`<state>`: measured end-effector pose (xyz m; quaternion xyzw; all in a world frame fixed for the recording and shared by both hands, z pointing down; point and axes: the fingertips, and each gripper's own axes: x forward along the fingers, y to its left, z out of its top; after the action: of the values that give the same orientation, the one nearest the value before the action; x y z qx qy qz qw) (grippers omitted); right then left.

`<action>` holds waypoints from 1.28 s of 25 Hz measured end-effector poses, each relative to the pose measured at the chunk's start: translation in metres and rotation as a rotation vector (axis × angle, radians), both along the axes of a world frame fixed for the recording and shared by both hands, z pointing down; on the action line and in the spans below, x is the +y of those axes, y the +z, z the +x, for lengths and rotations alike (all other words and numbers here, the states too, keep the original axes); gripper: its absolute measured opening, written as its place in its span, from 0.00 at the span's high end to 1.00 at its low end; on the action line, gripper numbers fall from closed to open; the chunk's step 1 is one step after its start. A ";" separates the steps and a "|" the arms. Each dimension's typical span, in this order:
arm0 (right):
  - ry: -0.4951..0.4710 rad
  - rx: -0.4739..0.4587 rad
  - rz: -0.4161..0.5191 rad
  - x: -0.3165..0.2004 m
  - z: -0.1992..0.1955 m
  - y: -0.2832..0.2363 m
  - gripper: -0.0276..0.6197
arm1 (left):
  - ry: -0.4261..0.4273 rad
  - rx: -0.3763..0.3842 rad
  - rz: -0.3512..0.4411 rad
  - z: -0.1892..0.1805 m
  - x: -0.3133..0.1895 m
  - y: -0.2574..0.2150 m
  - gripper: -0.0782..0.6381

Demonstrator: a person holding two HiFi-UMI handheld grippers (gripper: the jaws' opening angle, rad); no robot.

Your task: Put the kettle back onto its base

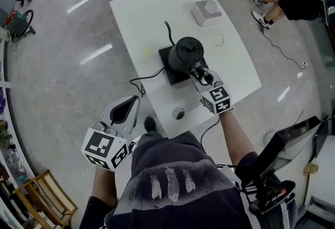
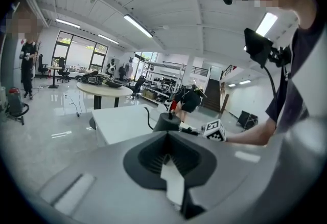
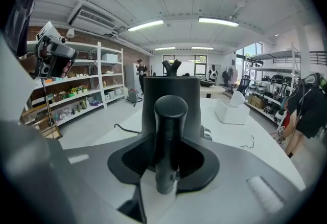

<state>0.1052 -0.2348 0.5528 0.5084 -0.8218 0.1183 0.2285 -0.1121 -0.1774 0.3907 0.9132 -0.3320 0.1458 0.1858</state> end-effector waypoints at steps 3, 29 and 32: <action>-0.006 -0.008 -0.077 0.005 0.001 0.001 0.62 | -0.006 0.012 0.013 -0.002 0.000 -0.007 0.89; 0.087 -0.091 0.264 0.080 0.034 -0.173 0.45 | 0.126 -0.010 0.074 0.043 0.038 -0.026 0.89; 0.052 -0.162 0.303 0.091 0.040 -0.192 0.45 | 0.106 -0.035 0.094 0.058 0.053 -0.035 0.89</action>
<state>0.1449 -0.1433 0.3610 0.5469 -0.8325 0.0395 0.0791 -0.0543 -0.1240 0.3553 0.9346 -0.2928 0.1557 0.1286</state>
